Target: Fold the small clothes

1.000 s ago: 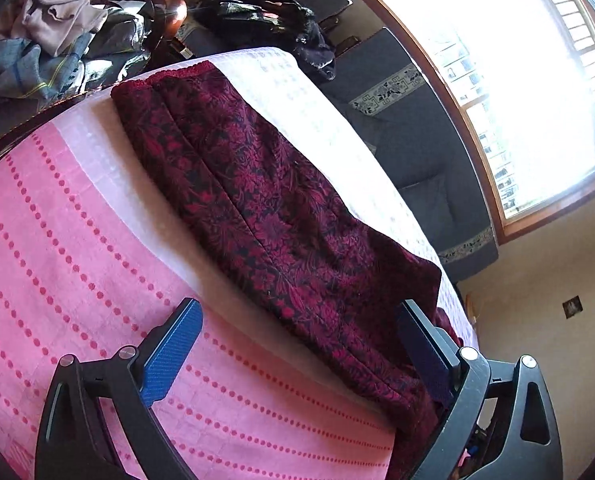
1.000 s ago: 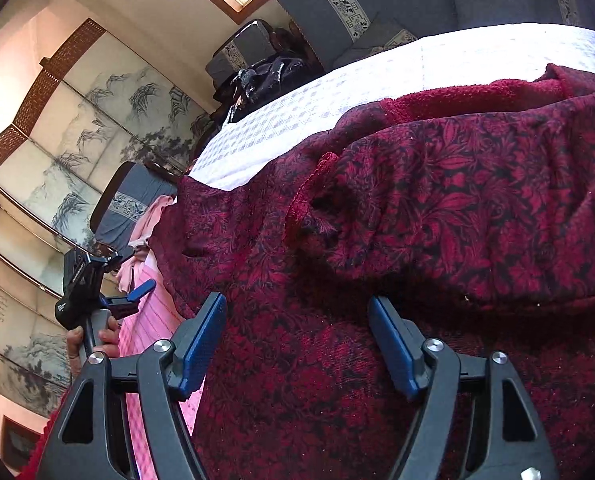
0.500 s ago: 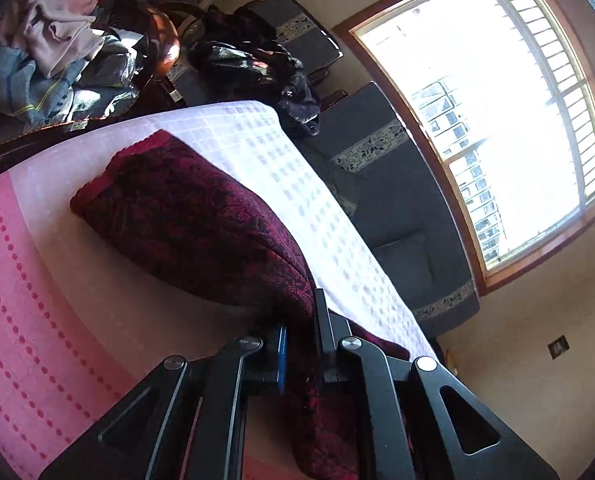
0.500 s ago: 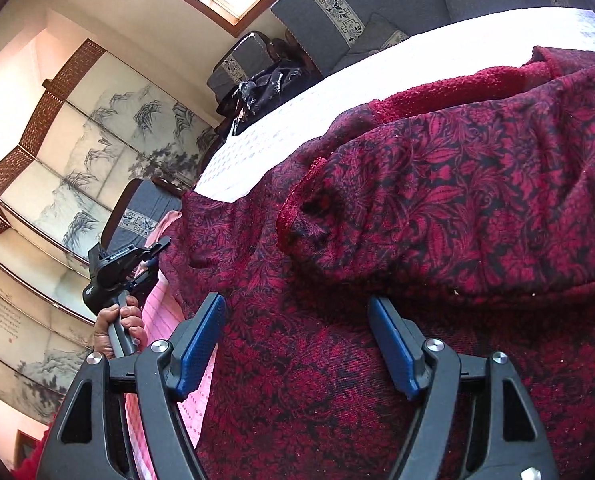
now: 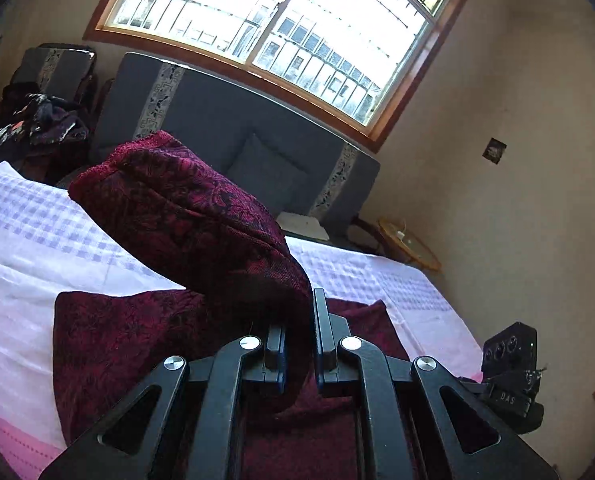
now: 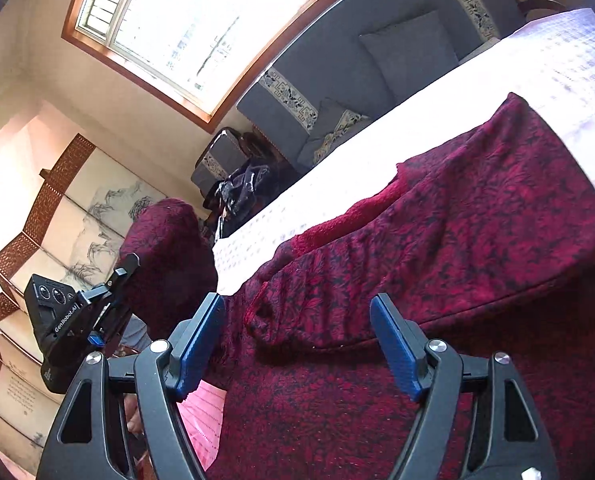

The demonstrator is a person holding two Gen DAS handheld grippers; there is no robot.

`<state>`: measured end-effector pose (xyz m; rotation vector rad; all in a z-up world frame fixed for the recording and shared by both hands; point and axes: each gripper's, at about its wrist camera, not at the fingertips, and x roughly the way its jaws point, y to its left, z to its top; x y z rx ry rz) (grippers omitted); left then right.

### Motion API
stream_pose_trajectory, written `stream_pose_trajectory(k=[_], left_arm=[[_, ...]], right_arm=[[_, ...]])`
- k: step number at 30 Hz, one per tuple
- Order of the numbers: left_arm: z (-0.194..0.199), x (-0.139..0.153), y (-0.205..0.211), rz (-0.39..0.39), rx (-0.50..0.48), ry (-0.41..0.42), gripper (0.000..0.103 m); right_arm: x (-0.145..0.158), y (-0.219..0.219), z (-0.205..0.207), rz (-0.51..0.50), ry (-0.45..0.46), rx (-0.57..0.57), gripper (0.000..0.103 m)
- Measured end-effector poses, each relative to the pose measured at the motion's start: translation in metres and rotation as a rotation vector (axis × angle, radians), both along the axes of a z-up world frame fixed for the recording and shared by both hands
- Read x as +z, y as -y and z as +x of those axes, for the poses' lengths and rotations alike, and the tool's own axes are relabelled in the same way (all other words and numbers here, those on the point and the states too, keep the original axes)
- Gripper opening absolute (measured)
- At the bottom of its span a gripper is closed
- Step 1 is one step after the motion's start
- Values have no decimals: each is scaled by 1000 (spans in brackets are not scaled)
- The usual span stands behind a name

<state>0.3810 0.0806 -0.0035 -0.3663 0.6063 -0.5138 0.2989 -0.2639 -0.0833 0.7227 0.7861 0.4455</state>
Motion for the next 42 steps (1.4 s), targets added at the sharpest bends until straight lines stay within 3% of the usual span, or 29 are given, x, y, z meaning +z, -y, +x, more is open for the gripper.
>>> stream_pose_trajectory(k=[3, 6, 8, 10, 13, 18, 24, 26, 28, 32, 33, 34, 35, 37, 42], left_arm=[[2, -30, 62, 146, -74, 16, 11], [-7, -54, 106, 291, -126, -25, 20], [-17, -60, 118, 321, -147, -35, 41], [-36, -58, 118, 298, -170, 11, 70], [-60, -51, 107, 270, -153, 54, 86], [-82, -50, 60, 181, -64, 53, 88], [-96, -94, 10, 39, 51, -41, 89], [-88, -110, -5, -65, 65, -143, 89], [-93, -112, -19, -132, 119, -128, 89], [-96, -116, -27, -149, 151, -134, 89], [-96, -116, -27, -142, 155, -135, 89], [-96, -117, -26, -135, 159, -133, 89], [-97, -117, -26, -127, 163, -131, 89], [-97, -115, -24, -114, 167, -129, 89], [-102, -114, -21, -84, 198, -115, 89]], right_arm=[[-9, 28, -6, -1, -36, -29, 76], [-22, 51, -10, 15, -74, -44, 76], [-27, 61, -13, 17, -84, -55, 76], [-30, 69, -14, 31, -88, -62, 76], [-30, 71, -13, 39, -84, -60, 76], [-19, 61, -13, 8, -58, -29, 76], [-16, 90, -5, -40, -71, -109, 77], [-17, 91, 6, -49, -86, -67, 76], [-20, 82, 16, -115, -109, -23, 76], [-37, 56, 34, -228, -173, 67, 72], [-41, 50, 37, -244, -177, 85, 70], [-42, 45, 39, -256, -179, 99, 58], [-44, 39, 39, -279, -181, 113, 33], [-44, 29, 40, -325, -169, 145, 11], [-14, 41, 42, -338, -52, 109, 10]])
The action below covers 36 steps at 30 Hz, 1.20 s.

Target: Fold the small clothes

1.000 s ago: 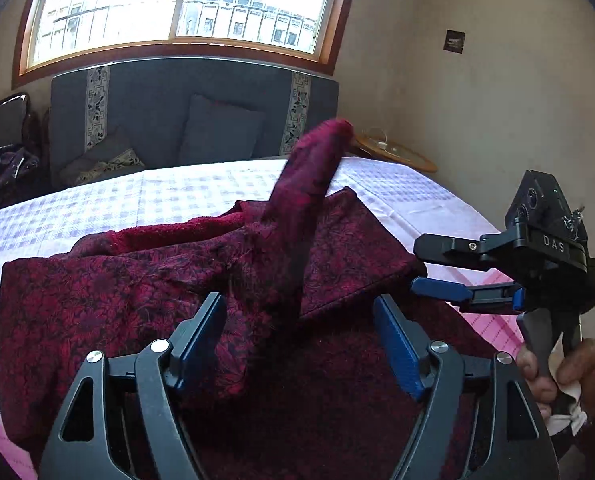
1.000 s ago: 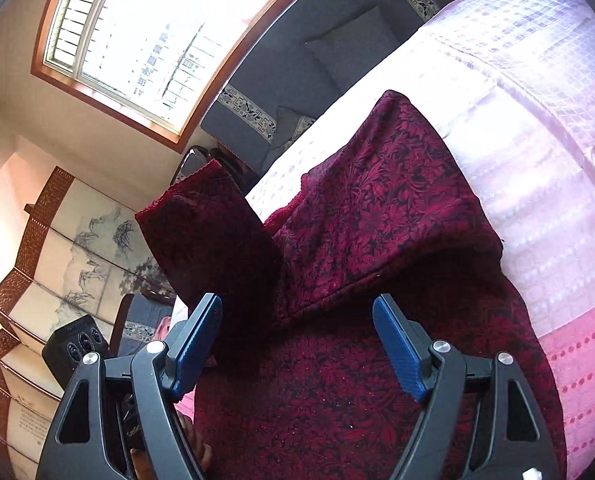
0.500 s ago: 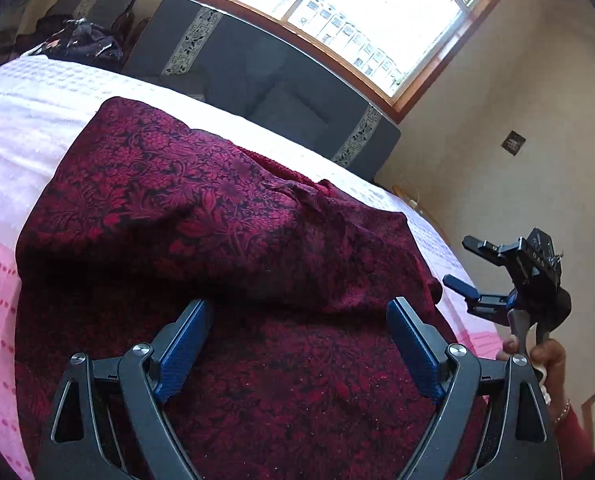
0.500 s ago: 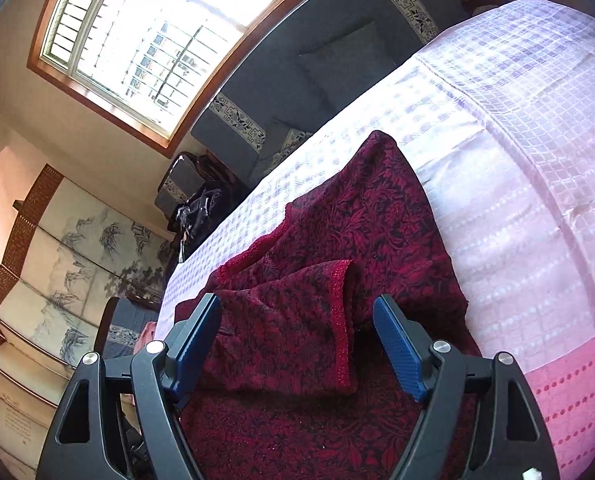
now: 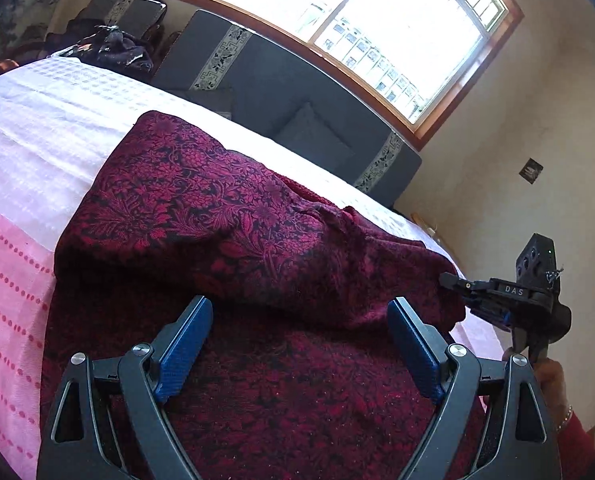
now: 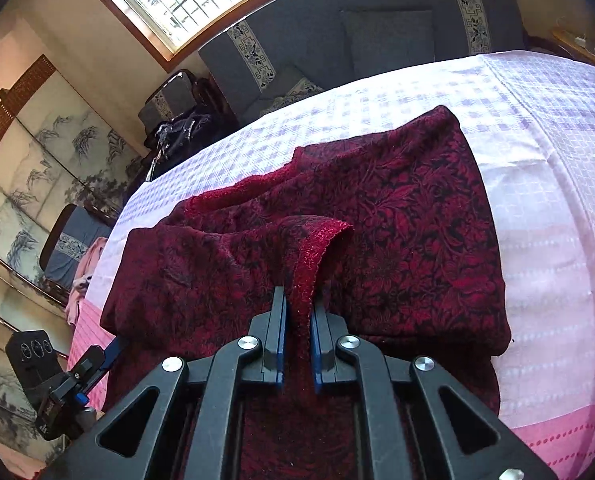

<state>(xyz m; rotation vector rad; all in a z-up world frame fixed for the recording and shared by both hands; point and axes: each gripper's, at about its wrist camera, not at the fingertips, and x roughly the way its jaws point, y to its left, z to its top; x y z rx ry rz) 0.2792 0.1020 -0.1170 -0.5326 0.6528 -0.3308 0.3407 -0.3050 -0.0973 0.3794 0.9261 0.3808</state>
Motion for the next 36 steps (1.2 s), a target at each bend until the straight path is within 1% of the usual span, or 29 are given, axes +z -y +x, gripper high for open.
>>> stream_pose_trajectory(k=[3, 5, 7, 10, 13, 16, 19, 21, 27, 29, 31, 33, 36], left_arm=[[-3, 1, 1, 18, 10, 8, 89], [-2, 1, 4, 27, 7, 5, 89], [0, 1, 5, 33, 2, -1, 89], [3, -1, 5, 32, 3, -21, 89], [7, -3, -1, 15, 20, -38, 89], [9, -6, -5, -6, 39, -54, 89], [13, -11, -10, -22, 56, -82, 89], [13, -13, -13, -31, 73, -87, 89], [3, -13, -23, -51, 190, -76, 89], [1, -15, -28, -55, 223, -82, 89], [0, -15, -28, -61, 225, -82, 89], [0, -15, -27, -51, 222, -87, 89], [2, -14, -29, -46, 223, -91, 89]], right_arm=[[23, 17, 8, -38, 66, -32, 9], [27, 31, 17, -63, 80, -57, 9], [21, 46, 27, -64, 63, -83, 9], [3, 55, 36, -50, 23, -108, 9], [-19, 61, 36, -20, -8, -133, 9], [-34, 62, 34, -7, -22, -142, 9], [-36, 63, 34, 37, -9, -131, 9], [-36, 60, 36, 36, -13, -116, 10], [-39, 36, 41, -34, -16, -36, 10], [-40, 38, 41, -35, -19, -57, 10], [-43, 47, 42, 8, -29, -86, 10], [-43, 52, 42, 27, -32, -93, 10], [-45, 48, 42, 5, -43, -90, 11]])
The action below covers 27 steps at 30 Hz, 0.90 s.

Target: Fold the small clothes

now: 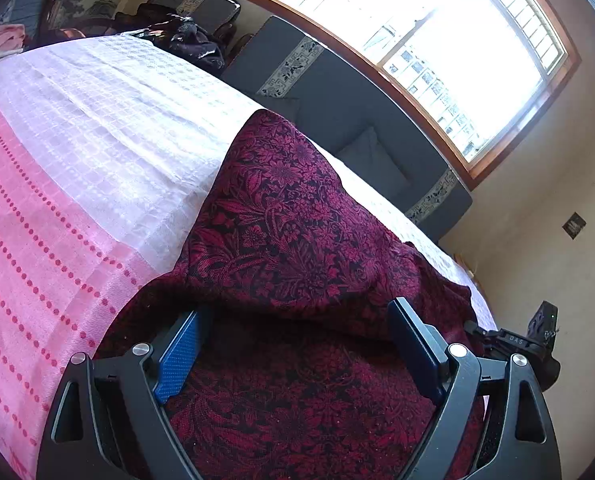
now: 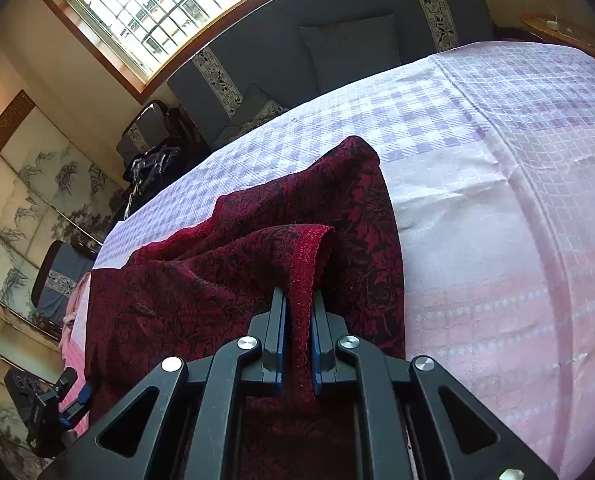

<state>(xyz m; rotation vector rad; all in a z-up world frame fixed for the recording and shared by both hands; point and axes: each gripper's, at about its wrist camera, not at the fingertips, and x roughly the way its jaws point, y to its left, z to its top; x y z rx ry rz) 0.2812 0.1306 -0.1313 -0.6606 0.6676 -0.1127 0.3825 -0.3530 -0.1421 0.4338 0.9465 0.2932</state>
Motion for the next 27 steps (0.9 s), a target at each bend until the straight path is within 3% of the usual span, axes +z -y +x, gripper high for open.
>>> stream_pose_trajectory(k=[7, 12, 17, 23, 24, 25, 27], left_arm=[[2, 1, -1, 9, -1, -8, 89], [4, 1, -2, -3, -14, -1, 89], [-8, 11, 8, -16, -182, -4, 89], [-91, 44, 6, -55, -318, 44, 90], [-106, 49, 2, -56, -327, 47, 90], [-121, 54, -3, -58, -333, 55, 90], [-153, 61, -12, -52, -333, 79, 90]], right_arm=[[-6, 4, 4, 31, -38, -7, 11], [10, 39, -35, 138, -16, -128, 27], [47, 59, -137, 155, 74, -52, 40], [111, 107, -315, 369, 259, 41, 83], [121, 113, -345, 366, 292, 39, 87], [131, 116, -370, 342, 326, 37, 98], [144, 112, -411, 224, 373, 13, 103]])
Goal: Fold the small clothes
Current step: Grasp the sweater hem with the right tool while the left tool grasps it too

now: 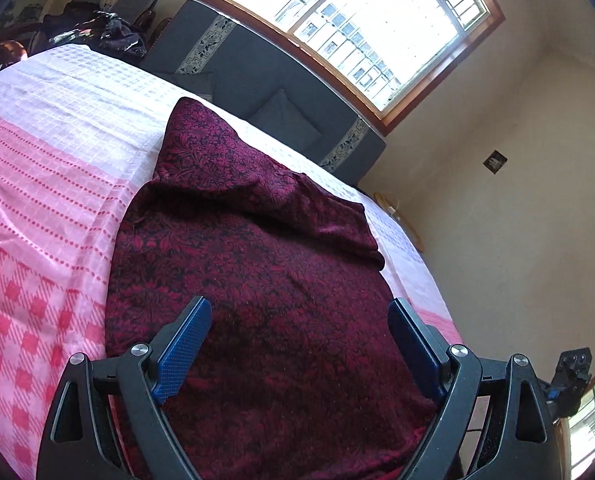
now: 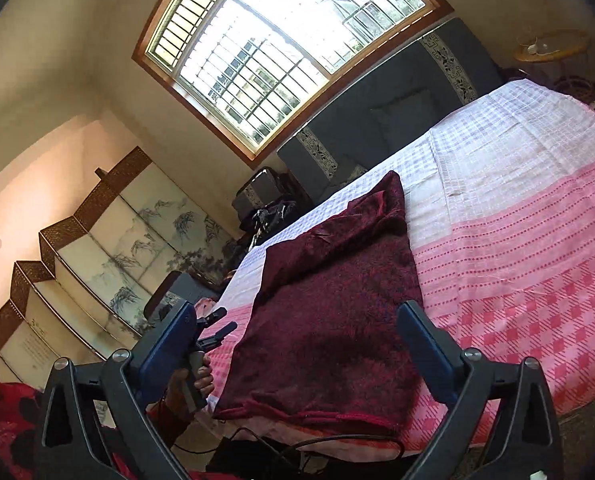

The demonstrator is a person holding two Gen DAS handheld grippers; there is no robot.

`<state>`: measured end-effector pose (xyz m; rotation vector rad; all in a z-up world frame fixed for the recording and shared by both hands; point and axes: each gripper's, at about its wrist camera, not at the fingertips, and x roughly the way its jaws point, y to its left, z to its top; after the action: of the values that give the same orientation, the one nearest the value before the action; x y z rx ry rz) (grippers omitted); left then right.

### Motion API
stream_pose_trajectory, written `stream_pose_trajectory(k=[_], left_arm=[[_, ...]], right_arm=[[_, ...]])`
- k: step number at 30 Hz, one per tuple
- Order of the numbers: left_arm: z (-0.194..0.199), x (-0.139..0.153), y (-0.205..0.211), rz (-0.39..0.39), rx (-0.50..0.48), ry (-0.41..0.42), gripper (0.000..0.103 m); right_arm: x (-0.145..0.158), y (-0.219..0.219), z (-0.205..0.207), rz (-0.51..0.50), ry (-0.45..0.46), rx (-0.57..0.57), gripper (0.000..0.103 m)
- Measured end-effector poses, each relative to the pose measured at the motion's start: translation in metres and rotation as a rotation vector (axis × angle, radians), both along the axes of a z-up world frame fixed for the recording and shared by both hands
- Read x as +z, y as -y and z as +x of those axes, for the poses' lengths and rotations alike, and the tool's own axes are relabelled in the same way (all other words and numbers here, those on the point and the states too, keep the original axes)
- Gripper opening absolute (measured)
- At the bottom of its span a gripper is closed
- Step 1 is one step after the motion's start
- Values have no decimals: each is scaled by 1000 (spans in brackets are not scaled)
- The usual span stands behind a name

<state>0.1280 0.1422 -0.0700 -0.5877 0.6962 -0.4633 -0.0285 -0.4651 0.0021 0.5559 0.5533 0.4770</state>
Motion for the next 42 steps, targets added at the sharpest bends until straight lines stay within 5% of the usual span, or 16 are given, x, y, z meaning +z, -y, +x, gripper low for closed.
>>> stream_pose_trajectory(k=[3, 5, 14, 19, 29, 32, 35, 42], left_arm=[[-39, 3, -9, 45, 13, 23, 92], [-57, -1, -12, 108, 15, 16, 92], [-97, -26, -41, 192, 25, -98, 92], [-100, -55, -58, -1, -61, -218, 92], [-104, -71, -50, -207, -208, -360, 90], [-107, -80, -54, -343, -212, -393, 90], [-109, -81, -59, -394, -185, -384, 90], [-108, -73, -43, -348, -175, -358, 90]], right_arm=[[-16, -17, -10, -227, -70, -51, 103], [-43, -30, 1, -283, -150, -46, 102], [-136, -55, 51, -7, -298, 34, 92], [-156, -59, 64, 51, -359, 28, 90], [-157, -71, 69, 54, -415, 56, 85], [-161, -72, 71, 60, -424, 51, 66], [-169, -72, 72, 76, -442, 53, 42], [-170, -71, 64, 62, -435, 54, 29]])
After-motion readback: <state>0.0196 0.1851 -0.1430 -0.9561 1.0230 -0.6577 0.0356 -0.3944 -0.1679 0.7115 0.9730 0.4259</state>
